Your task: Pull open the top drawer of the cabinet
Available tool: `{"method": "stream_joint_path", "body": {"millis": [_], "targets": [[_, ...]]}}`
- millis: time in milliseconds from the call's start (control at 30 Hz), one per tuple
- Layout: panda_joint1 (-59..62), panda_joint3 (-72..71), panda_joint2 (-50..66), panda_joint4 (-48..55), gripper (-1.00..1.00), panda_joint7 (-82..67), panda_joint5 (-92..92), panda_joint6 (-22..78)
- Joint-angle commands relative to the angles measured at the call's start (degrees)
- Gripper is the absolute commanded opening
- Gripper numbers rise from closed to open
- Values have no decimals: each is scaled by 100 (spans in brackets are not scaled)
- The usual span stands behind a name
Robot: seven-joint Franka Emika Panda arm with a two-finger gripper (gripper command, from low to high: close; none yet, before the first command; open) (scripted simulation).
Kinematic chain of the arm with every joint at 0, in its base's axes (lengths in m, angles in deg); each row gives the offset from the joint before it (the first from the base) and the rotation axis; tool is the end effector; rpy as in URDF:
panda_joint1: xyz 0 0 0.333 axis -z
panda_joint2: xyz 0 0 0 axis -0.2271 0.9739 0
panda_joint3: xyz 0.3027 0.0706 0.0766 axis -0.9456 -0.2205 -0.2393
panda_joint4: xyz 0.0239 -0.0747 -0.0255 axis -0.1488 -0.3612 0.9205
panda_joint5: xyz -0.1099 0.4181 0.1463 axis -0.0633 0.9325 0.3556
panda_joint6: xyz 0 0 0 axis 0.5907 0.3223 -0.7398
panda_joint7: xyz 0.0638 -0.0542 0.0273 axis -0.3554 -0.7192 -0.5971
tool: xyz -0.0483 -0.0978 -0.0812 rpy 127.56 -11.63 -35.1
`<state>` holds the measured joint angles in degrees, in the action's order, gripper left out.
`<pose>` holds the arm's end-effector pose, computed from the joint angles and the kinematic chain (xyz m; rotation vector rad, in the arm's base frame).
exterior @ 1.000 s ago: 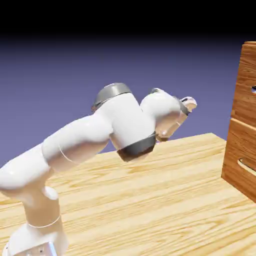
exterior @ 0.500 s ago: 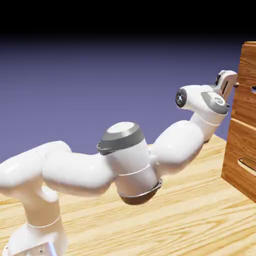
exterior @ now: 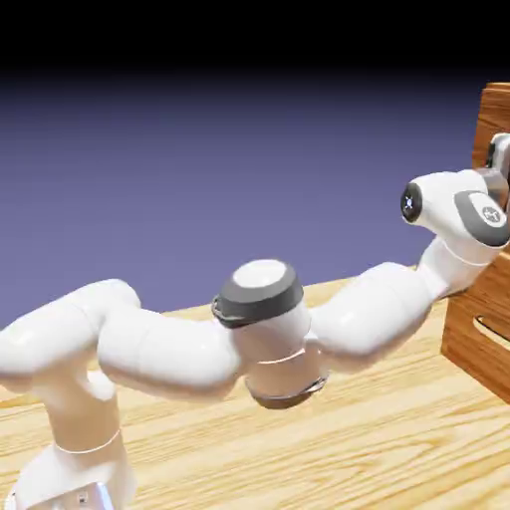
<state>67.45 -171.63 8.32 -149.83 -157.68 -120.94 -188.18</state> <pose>0.8286 -0.0651 0.5150 -0.6144 1.4818 -0.6132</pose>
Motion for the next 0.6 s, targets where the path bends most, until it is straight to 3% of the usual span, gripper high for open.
{"method": "stream_joint_path", "body": {"millis": [0,567], "targets": [[118,-72,61,-208,-100,5,-59,96],[2272,-731,917,-3737,-100,83,-387,1477]]}}
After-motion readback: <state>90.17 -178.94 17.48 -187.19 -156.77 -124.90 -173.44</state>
